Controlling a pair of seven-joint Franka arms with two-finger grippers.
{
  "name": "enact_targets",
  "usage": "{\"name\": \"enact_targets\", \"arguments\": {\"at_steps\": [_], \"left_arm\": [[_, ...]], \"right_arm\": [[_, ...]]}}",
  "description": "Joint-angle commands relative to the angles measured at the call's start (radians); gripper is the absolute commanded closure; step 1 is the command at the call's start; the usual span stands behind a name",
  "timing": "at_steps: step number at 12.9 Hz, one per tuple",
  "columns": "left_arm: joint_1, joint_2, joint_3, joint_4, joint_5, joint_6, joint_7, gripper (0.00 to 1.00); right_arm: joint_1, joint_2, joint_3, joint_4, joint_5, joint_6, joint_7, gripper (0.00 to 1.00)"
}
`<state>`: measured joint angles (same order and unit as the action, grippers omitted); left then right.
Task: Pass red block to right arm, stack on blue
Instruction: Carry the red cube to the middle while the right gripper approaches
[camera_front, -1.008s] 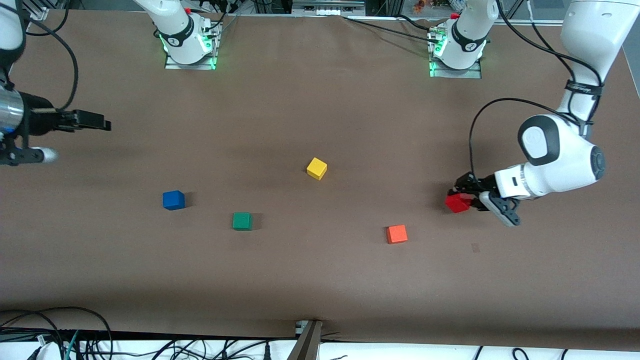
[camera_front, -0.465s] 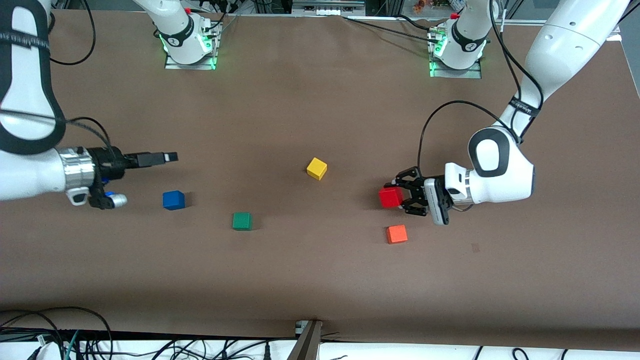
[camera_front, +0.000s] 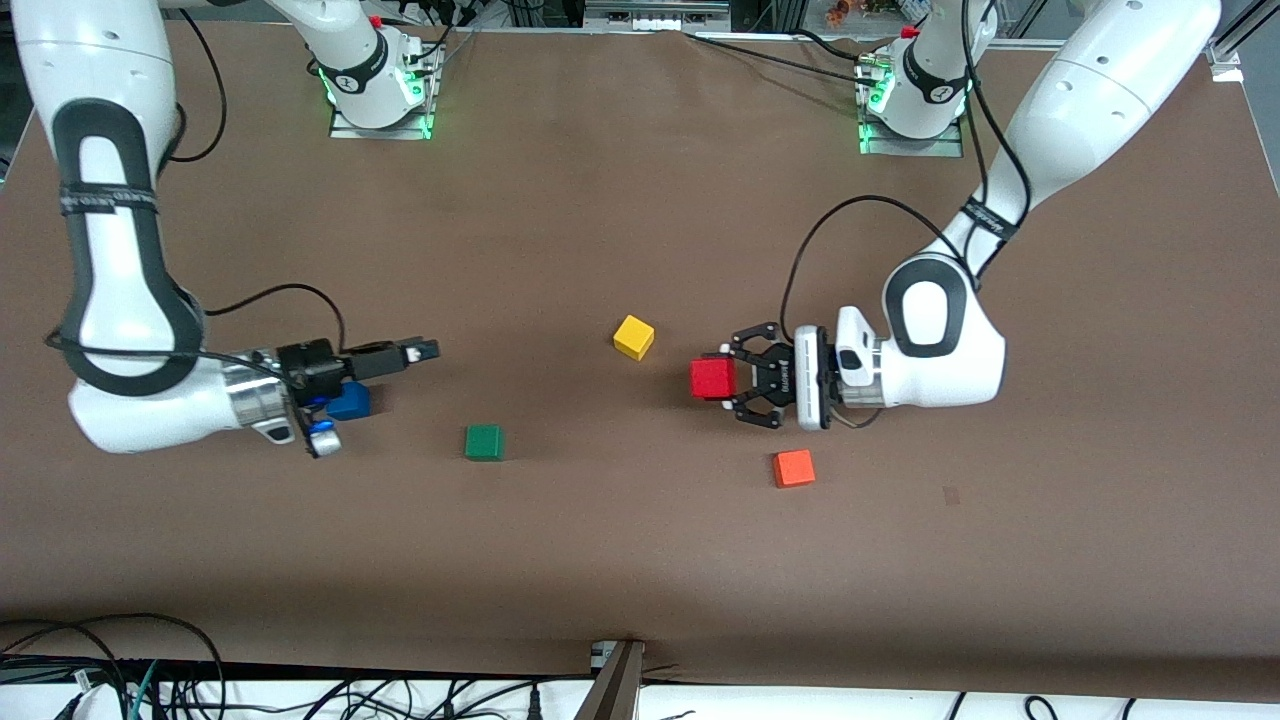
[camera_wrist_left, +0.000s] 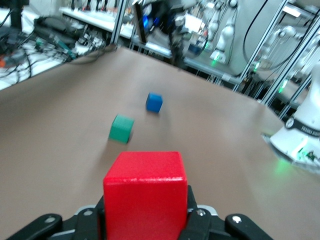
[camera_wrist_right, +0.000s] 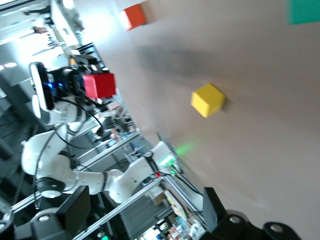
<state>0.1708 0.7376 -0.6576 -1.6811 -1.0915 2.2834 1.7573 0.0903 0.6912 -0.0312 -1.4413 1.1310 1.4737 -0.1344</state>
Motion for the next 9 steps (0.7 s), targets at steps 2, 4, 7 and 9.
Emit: {"name": "enact_targets", "arguments": {"at_steps": [2, 4, 7, 9], "left_arm": [[-0.088, 0.090, -0.005, 0.098, -0.183, 0.004, 0.153, 1.00], [-0.143, 0.123, -0.001, 0.129, -0.310, 0.037, 0.273, 1.00], [-0.195, 0.123, 0.001, 0.132, -0.370, 0.094, 0.295, 1.00], [-0.221, 0.132, 0.001, 0.150, -0.376, 0.137, 0.295, 1.00]], "right_arm": [[0.083, 0.042, -0.001, -0.011, 0.154, 0.094, -0.057, 0.00], [0.127, 0.047, -0.001, -0.062, 0.263, 0.151, -0.097, 0.00], [0.164, 0.047, -0.001, -0.146, 0.367, 0.177, -0.190, 0.00], [0.175, 0.045, -0.001, -0.186, 0.427, 0.177, -0.257, 0.00]]}}
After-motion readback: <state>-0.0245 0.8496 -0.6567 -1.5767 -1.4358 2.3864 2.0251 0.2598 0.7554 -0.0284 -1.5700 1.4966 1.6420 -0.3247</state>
